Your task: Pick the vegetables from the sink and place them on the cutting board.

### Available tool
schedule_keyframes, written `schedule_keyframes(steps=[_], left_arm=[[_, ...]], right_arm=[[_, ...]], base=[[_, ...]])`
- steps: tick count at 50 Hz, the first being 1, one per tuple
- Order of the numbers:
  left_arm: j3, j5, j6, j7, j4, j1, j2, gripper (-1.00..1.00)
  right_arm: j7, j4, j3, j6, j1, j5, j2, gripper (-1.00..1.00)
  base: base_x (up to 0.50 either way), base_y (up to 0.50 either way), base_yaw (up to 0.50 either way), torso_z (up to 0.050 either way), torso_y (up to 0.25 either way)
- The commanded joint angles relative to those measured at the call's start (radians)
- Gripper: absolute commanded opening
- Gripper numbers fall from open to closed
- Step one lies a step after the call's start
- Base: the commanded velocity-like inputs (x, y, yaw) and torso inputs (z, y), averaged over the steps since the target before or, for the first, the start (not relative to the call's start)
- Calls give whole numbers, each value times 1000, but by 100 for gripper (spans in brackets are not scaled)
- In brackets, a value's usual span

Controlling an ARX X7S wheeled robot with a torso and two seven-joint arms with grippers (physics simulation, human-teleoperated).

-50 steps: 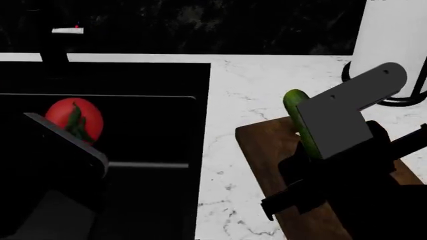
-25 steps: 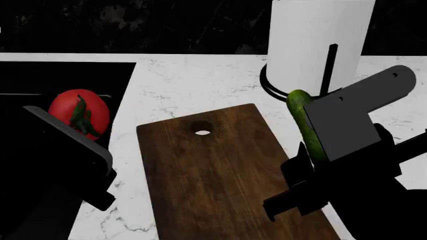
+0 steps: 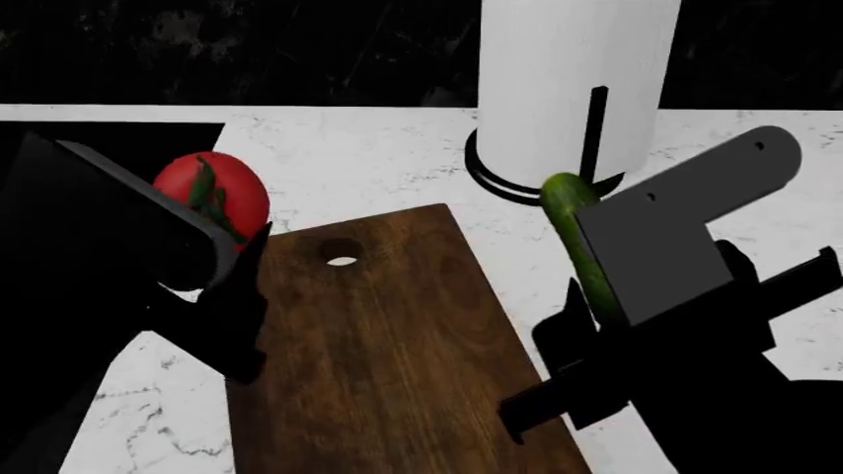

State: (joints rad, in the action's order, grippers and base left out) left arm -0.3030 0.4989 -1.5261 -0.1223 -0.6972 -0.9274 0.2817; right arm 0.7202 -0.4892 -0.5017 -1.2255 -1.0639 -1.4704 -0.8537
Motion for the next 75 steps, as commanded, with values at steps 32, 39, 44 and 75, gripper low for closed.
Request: schedule_keyframes(steps=[32, 39, 44, 75], left_arm=[[13, 516, 76, -261, 484, -104, -45, -100], [-38, 490, 118, -241, 482, -62, -21, -100], [-54, 482, 126, -248, 488, -37, -11, -100], [-154, 449, 185, -240, 504, -4, 24, 100]], right_arm=[[13, 28, -20, 5, -17, 5, 13, -100], [16, 27, -23, 10, -14, 2, 16, -100], [4, 29, -28, 16, -8, 18, 13, -100], [12, 27, -42, 19, -14, 5, 12, -100]], base=[[0, 0, 0, 0, 1], [0, 0, 0, 2, 0], [0, 0, 0, 0, 2], [0, 0, 0, 0, 0]])
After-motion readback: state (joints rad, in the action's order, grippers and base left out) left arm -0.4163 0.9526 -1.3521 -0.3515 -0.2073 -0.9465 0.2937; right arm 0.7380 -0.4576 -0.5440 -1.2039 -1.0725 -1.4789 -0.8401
